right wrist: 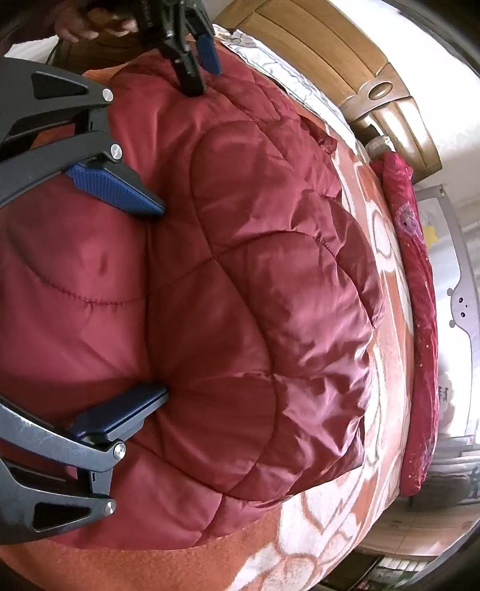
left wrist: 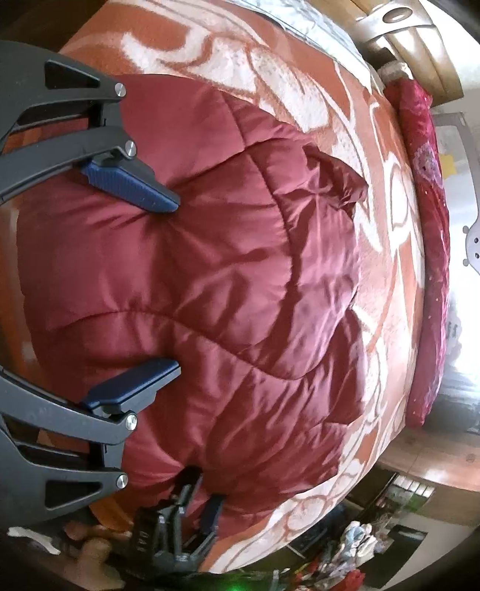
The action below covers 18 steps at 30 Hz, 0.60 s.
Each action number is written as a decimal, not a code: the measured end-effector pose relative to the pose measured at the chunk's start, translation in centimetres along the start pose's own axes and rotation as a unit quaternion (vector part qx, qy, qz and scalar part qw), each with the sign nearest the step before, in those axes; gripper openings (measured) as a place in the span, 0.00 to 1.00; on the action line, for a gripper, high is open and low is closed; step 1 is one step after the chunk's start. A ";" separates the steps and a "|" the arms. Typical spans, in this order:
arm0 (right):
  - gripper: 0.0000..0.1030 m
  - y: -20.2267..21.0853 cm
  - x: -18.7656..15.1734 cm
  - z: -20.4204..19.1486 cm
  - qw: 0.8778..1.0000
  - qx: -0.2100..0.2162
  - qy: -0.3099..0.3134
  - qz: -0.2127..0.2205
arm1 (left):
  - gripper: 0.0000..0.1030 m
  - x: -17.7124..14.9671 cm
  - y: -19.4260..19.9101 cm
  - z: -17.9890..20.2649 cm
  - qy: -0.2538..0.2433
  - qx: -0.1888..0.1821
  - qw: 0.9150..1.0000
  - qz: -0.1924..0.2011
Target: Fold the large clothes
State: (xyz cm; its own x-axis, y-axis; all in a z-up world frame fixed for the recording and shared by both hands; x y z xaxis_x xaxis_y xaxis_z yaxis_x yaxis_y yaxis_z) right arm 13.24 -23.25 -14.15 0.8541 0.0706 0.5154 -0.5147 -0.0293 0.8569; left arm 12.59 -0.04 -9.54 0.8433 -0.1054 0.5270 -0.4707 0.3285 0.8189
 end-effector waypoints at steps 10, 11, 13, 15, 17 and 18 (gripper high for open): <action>0.88 2.9 1.1 0.3 1.000 0.013 -0.014 0.018 | 0.80 1.3 -0.1 -0.5 0.007 0.011 1.000 -0.006; 0.88 3.1 1.5 0.4 0.999 0.015 -0.017 0.022 | 0.80 1.5 -0.2 -0.5 0.006 0.014 1.000 -0.006; 0.88 2.7 2.3 0.7 1.000 0.007 -0.016 0.021 | 0.80 1.9 -0.8 -0.7 0.005 0.020 1.000 -0.010; 0.88 1.5 2.7 1.0 1.000 -0.002 -0.015 0.011 | 0.80 2.3 -1.4 -0.8 0.002 0.025 1.000 -0.012; 0.90 -0.2 2.7 1.2 1.000 -0.007 -0.011 -0.005 | 0.81 2.5 -2.0 -0.9 0.001 0.028 0.999 -0.016; 0.92 -0.9 2.7 1.3 1.000 -0.011 -0.007 -0.008 | 0.82 2.7 -2.5 -1.0 0.000 0.029 0.999 -0.016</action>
State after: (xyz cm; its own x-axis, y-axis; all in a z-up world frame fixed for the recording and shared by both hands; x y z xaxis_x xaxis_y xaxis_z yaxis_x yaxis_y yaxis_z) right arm 16.12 -24.31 -13.49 0.8632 0.0562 0.5017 -0.5021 -0.0073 0.8648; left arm 16.31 -0.17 -10.36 0.8586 -0.1148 0.4997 -0.4570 0.2706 0.8473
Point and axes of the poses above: each gripper's, at about its wrist camera, not at the fingertips, and y roughly against the way its jaws point, z to its right, x to its top, the point moved 9 cm from there along -y, roughly the way its jaws point, and after that the axes turned 13 degrees about -x, right-handed, at the moved point
